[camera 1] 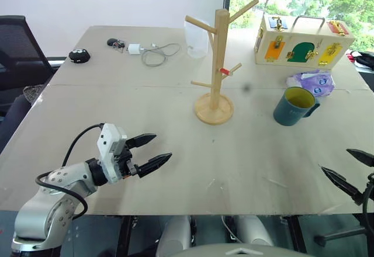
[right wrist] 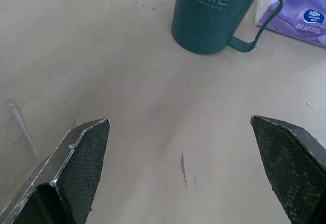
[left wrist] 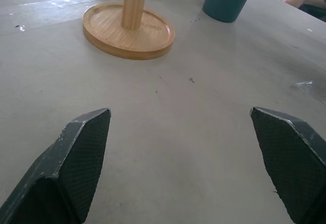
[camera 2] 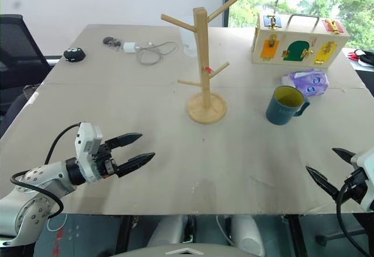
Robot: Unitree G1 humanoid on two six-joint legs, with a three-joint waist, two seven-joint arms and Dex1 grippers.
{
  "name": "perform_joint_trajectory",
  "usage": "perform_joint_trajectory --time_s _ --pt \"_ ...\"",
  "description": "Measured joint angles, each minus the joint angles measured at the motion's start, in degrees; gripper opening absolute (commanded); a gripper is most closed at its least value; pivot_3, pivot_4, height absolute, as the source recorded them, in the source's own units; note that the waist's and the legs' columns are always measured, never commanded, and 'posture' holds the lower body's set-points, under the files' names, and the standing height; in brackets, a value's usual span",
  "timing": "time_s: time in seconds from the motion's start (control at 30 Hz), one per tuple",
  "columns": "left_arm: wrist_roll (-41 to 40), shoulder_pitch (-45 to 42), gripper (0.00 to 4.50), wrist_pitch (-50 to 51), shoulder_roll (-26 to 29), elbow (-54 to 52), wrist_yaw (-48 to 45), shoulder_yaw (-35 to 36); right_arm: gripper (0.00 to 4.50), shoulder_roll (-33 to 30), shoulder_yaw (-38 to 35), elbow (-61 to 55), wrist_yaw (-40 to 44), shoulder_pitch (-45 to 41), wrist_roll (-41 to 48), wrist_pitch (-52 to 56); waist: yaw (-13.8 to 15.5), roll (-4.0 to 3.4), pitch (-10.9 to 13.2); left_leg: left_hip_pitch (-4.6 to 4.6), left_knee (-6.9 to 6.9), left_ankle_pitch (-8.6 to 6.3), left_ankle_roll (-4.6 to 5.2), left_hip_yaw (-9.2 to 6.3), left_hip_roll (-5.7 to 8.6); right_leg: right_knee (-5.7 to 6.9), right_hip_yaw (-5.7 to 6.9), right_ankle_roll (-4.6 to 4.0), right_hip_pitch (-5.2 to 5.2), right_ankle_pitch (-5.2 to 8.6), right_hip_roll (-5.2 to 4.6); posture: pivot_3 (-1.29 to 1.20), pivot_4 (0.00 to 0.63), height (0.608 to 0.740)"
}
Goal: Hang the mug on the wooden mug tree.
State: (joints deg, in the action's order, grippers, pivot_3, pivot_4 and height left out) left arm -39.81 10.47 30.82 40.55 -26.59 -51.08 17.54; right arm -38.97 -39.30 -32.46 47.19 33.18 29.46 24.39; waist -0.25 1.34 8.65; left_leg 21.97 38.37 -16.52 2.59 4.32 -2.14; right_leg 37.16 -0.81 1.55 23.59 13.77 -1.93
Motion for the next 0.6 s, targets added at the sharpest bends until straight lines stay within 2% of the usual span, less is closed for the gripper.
perform_joint_trajectory --time_s 0.07,0.2,0.33,0.6 --pt "-0.4 -0.1 4.50 0.1 0.0 0.1 -0.2 0.0 4.47 0.0 0.3 -0.2 -0.9 -1.0 0.0 0.7 0.0 0.01 0.0 0.00 0.00 0.00 0.00 0.00 0.00 -0.02 0.00 0.00 -0.01 0.00 0.00 0.00 0.150 0.740" --pt "-4.9 -6.6 4.50 1.2 1.3 -1.2 -4.0 -0.7 4.47 0.1 6.5 -0.6 -14.2 -16.7 -1.3 9.8 -0.5 0.13 0.1 -0.05 0.19 0.02 0.00 0.11 -0.01 0.01 -0.07 0.02 -0.04 -0.04 -0.01 0.00 0.150 0.740" --pt "-7.6 -7.9 4.50 2.2 2.2 -4.6 -6.5 -3.6 4.47 0.1 12.3 0.4 -22.6 -23.6 -5.0 17.6 -0.1 0.07 0.1 0.02 0.13 0.02 -0.01 0.10 0.01 0.02 -0.04 -0.10 0.02 -0.09 0.03 0.00 0.150 0.740" --pt "-9.7 -15.3 4.50 3.3 2.3 -7.4 -6.6 -8.6 4.47 4.8 18.2 9.5 -28.7 -35.5 -6.8 21.0 -0.1 0.05 0.1 0.19 0.04 0.03 -0.02 0.03 0.03 -0.09 -0.06 0.13 0.12 -0.18 0.39 0.00 0.150 0.740"
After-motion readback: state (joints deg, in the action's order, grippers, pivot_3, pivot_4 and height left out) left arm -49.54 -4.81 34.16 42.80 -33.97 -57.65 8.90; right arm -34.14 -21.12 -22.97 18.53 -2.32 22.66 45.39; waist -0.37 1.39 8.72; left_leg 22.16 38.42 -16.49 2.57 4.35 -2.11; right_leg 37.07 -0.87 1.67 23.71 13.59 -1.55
